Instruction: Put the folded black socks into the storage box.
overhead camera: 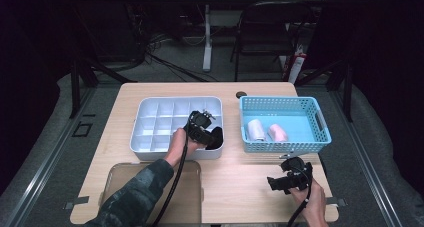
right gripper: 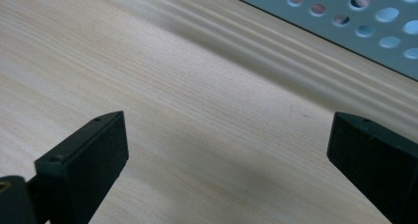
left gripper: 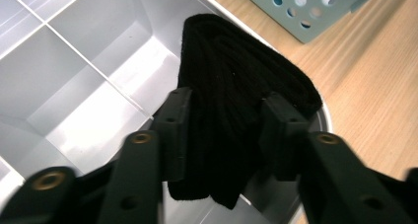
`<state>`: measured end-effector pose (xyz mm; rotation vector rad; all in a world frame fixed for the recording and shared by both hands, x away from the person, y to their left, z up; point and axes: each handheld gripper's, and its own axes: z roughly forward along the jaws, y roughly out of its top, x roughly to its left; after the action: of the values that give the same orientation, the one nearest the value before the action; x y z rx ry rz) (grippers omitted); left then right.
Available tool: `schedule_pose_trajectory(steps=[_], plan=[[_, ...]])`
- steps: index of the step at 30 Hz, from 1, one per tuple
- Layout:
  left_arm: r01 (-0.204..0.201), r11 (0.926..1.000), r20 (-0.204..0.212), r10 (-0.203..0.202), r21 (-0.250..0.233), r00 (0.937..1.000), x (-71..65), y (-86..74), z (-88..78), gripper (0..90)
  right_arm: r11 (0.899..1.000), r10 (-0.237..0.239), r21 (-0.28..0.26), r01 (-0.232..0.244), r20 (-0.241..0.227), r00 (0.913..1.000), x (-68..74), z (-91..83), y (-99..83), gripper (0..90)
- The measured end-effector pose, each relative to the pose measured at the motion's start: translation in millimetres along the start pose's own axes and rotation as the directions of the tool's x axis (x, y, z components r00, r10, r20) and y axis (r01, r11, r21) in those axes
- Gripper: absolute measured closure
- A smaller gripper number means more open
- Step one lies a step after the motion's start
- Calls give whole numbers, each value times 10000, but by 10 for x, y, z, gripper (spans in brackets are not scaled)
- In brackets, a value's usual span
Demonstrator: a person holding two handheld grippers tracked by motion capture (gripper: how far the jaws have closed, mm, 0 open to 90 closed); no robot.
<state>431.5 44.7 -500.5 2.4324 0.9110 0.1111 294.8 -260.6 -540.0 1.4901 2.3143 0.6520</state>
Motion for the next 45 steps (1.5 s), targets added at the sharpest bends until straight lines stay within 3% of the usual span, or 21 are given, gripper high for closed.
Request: schedule_pose_trajectory(steps=[7,16,20,28,34,38,45], plan=[[-220,9986,-67,224,484,9997,-41,6,75,706,10000,-27,67,27,-33,10000,7,8,2,18],[22,9971,240,-40,758,9997,-14,16,160,725,10000,-28,65,28,-43,10000,9,12,1,18],[-51,9959,200,33,903,9998,-23,24,193,728,10000,-20,71,20,-39,10000,11,14,0,18],[7,9974,283,-28,715,9996,-10,2,188,719,10000,-27,54,28,-65,10000,8,12,0,18],[41,9995,299,-50,302,9995,-10,-26,111,609,10000,-8,46,9,-113,9999,-5,13,-3,19],[89,9999,-11,-89,-67,10000,-4,-31,19,486,10000,31,-16,-32,-111,9999,-1,11,-3,19],[286,9962,-63,-292,-825,9996,19,-75,-202,363,10000,27,-36,-27,-128,9999,-1,8,-3,19]])
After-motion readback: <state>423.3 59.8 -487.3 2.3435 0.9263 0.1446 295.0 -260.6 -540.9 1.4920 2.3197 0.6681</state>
